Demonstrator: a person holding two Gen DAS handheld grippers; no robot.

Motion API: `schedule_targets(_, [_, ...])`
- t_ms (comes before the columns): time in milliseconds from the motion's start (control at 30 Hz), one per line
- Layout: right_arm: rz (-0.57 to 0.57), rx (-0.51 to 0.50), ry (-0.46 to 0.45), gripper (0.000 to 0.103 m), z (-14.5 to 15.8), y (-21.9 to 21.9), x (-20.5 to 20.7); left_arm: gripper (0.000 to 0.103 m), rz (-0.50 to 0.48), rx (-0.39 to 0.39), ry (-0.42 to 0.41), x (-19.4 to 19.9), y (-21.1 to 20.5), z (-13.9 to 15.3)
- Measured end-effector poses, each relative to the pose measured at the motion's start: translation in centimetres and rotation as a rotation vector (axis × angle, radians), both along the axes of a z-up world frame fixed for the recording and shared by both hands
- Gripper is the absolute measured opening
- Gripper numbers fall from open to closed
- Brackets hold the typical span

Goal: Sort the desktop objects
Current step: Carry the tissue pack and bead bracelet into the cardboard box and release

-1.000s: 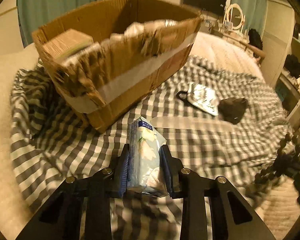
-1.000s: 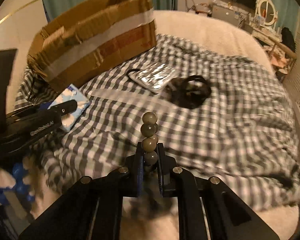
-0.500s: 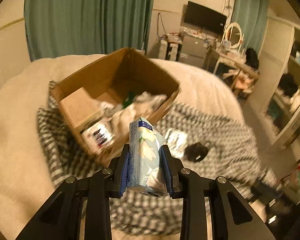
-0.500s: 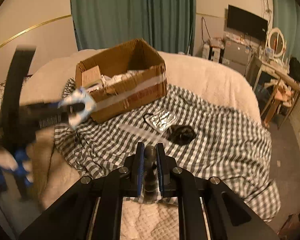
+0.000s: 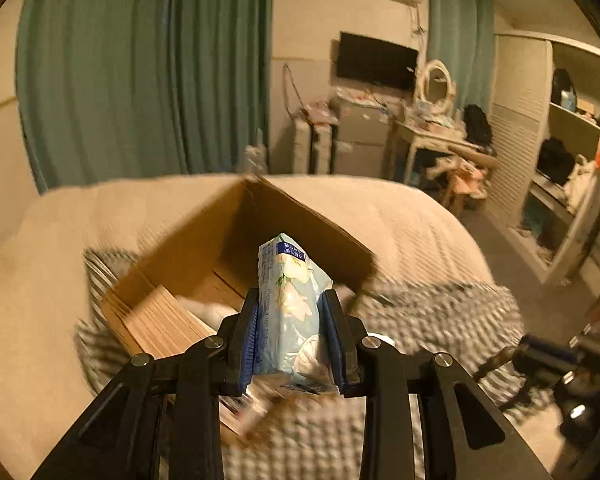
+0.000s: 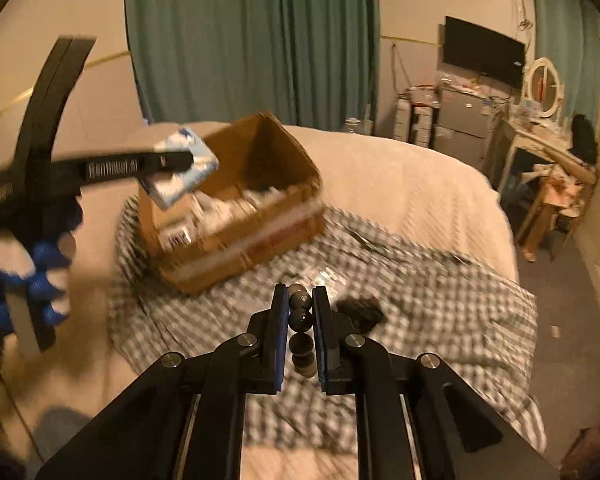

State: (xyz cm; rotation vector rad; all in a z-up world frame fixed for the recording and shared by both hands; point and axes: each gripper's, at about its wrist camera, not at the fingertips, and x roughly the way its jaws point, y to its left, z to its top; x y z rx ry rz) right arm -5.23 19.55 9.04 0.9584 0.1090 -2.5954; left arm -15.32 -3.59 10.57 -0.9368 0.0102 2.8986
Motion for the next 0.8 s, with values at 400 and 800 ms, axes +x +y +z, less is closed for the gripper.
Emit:
schedule_targets(400, [0.118,-0.081,0.025,0.011,4.3,-9.2,-13.3,0.050,0.066,0.048,-0.034,-8.8,-4.3,-2.4])
schedule_targets(800, [-0.030,-0.135,-0.020,0.059,4.7,-5.6,-17.4,0.093,0.042,0.011,-0.018,-3.7,-2.4,-1.7])
